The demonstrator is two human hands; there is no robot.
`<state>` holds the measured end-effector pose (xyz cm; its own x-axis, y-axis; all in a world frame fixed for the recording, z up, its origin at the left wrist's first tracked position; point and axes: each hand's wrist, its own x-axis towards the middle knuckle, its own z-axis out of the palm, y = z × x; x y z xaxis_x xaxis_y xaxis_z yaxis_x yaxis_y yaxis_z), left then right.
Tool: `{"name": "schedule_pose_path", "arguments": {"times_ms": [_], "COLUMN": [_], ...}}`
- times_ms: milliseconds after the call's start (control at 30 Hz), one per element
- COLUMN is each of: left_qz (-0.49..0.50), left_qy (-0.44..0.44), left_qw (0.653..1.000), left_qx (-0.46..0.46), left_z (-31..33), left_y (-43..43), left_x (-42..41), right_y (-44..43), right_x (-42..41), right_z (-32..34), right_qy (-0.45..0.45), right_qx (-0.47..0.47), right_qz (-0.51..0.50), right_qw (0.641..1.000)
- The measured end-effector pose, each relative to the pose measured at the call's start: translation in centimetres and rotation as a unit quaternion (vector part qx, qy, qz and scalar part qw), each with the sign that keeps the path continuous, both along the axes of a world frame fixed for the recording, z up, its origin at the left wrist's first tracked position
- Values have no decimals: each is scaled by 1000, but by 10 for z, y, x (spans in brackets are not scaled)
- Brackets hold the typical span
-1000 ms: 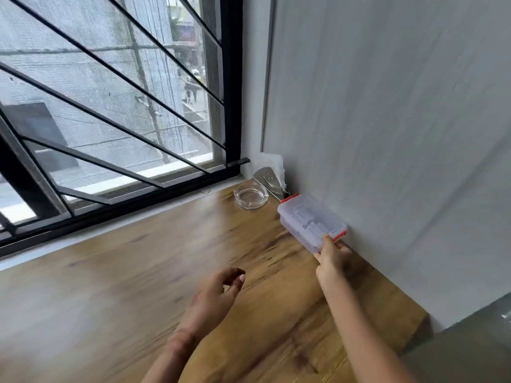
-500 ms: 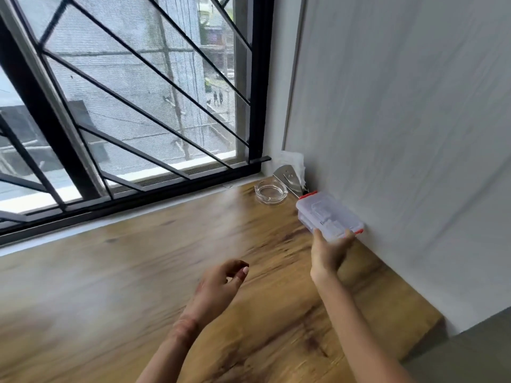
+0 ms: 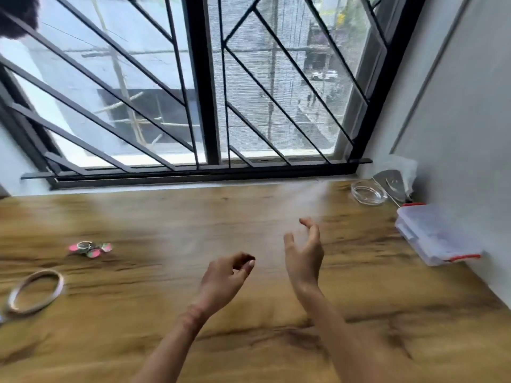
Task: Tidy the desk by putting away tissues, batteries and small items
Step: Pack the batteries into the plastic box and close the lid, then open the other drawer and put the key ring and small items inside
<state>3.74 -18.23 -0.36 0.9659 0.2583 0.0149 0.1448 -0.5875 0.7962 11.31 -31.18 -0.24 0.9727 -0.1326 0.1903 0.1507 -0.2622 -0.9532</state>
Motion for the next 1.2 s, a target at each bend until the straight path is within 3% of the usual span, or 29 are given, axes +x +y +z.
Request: {"name": "schedule_pose_path", "arguments": {"times_ms": [333, 500, 633, 733, 800, 867, 900, 933, 1067, 1200], "left_qz": [91, 189, 353, 447, 473, 467, 462, 466, 478, 463], "left_qy": [-16, -18, -13, 28, 43, 35, 29, 26, 14, 0], "left_qw": [996, 973, 899, 835, 759, 653, 612, 586, 567, 540], "left_qx": [3, -132, -257, -320, -445, -595, -641, -662, -671, -703], "left_z": [2, -14, -44, -83, -108, -125, -133, -139, -152, -170], "left_y": [104, 155, 180, 192, 199, 207, 211, 214, 223, 234], "left_x": [-154, -264, -336, -378, -395, -404, -406, -407, -395, -382], "right_y": [124, 175, 197, 207, 212, 218, 220, 222, 231, 225], "right_x": [-149, -254, -325, -376, -398, -409, -410, -409, -392, -373], "right_z": [-7, -19, -39, -55, -71, -93, -105, -117, -147, -172], "right_qy": [46, 91, 173, 315, 467, 590, 615, 616, 592, 577], "right_qx": [-24, 17, 91, 199, 289, 402, 442, 470, 487, 519], "right_qz": [116, 199, 235, 218, 178, 97, 54, 18, -55, -61], "right_qw": [992, 976, 952, 902, 817, 693, 650, 632, 639, 628]}}
